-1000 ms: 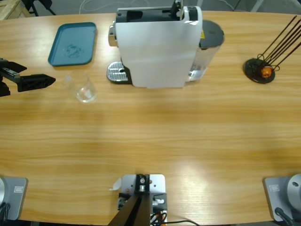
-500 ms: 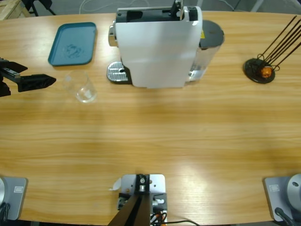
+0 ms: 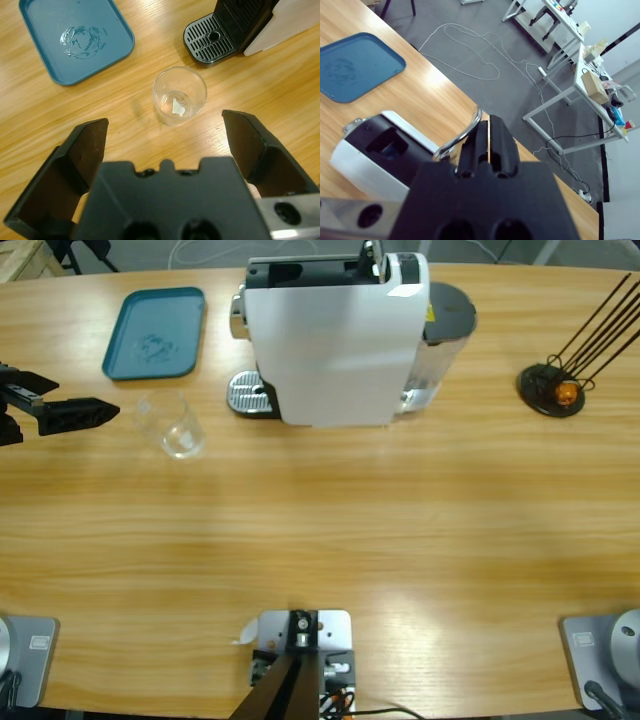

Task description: Pour coffee

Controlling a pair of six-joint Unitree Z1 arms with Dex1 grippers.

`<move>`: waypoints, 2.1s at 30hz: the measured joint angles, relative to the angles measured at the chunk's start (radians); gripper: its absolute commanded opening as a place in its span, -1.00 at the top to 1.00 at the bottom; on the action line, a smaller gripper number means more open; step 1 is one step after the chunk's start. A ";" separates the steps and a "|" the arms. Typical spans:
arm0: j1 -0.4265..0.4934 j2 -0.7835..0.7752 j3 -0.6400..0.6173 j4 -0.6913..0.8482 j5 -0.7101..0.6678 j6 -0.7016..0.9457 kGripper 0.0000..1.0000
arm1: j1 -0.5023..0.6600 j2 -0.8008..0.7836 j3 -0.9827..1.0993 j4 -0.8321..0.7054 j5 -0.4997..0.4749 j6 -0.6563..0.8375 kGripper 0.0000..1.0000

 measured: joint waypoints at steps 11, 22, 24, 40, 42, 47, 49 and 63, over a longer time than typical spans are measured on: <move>0.000 0.000 0.000 0.000 0.000 0.000 -1.00 | 0.018 0.057 -0.010 -0.002 0.007 -0.003 1.00; 0.000 0.000 0.000 0.000 0.000 0.000 -1.00 | 0.019 0.106 -0.013 -0.020 0.056 0.000 1.00; 0.000 0.000 0.000 0.000 0.000 0.000 -1.00 | 0.019 0.116 -0.014 -0.030 0.060 0.003 1.00; 0.000 0.008 0.000 0.000 -0.002 0.000 -1.00 | 0.023 0.196 0.021 -0.118 0.102 0.042 1.00; 0.000 0.009 0.000 0.000 -0.002 0.000 -1.00 | 0.023 0.196 0.035 -0.135 0.103 0.051 1.00; 0.000 0.013 0.000 0.000 -0.007 0.000 -1.00 | 0.024 0.190 0.084 -0.191 0.103 0.073 1.00; 0.000 0.016 0.000 0.000 -0.009 0.000 -1.00 | 0.024 0.185 0.109 -0.218 0.103 0.077 1.00; 0.000 0.025 0.000 0.000 -0.017 0.000 -1.00 | 0.024 0.174 0.191 -0.327 0.108 0.107 1.00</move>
